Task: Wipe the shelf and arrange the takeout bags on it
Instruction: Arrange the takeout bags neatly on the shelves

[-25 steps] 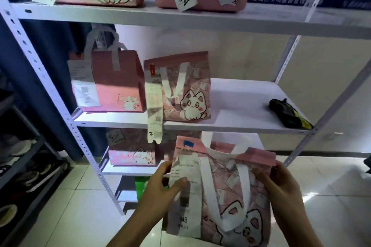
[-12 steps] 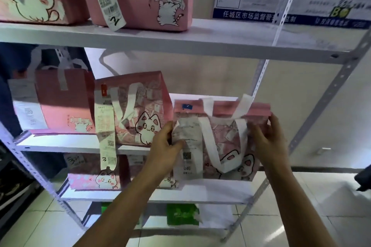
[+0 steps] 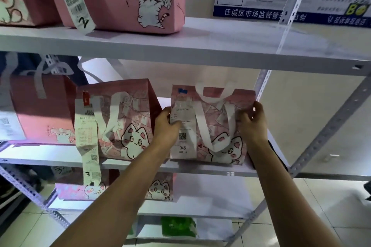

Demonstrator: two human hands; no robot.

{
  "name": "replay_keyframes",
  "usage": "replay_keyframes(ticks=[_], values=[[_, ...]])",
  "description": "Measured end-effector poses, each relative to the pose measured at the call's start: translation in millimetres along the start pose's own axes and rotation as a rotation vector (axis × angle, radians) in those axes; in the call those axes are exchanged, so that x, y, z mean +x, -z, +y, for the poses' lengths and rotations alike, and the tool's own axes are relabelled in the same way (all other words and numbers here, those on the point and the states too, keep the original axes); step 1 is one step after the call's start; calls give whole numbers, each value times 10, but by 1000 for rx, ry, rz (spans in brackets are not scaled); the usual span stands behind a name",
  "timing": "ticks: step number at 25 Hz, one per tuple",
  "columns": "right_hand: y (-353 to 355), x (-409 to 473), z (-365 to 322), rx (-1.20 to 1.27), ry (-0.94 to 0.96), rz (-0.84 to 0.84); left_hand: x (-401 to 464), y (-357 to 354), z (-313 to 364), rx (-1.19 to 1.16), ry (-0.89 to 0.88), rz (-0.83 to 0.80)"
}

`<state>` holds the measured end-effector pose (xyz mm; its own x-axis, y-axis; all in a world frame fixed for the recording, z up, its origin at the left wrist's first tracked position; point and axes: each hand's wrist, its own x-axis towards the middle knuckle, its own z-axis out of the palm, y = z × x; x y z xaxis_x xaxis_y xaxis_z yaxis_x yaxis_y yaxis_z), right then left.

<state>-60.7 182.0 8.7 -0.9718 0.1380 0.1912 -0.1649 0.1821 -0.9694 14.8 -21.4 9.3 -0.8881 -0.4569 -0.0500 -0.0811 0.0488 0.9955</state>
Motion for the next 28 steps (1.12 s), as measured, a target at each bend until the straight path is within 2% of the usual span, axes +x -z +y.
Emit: replay_keyframes(ticks=[4,10,15,21,25,28], values=[[-38,117,13,-5,-25,-10,123,-44,-6,14,5,28],[2,-43,118,-5,-76,65,75,-7,-32,35,9,32],[53,-165,131,54,-79,101,28,60,1,30,-75,22],[144,-360,177,37,-12,141,-44,160,-73,49,-157,8],[76,-606,77,-21,122,217,-141,296,-46,74,-225,38],[-95,-761,-3,-32,189,174,-258,457,41,87,-281,36]])
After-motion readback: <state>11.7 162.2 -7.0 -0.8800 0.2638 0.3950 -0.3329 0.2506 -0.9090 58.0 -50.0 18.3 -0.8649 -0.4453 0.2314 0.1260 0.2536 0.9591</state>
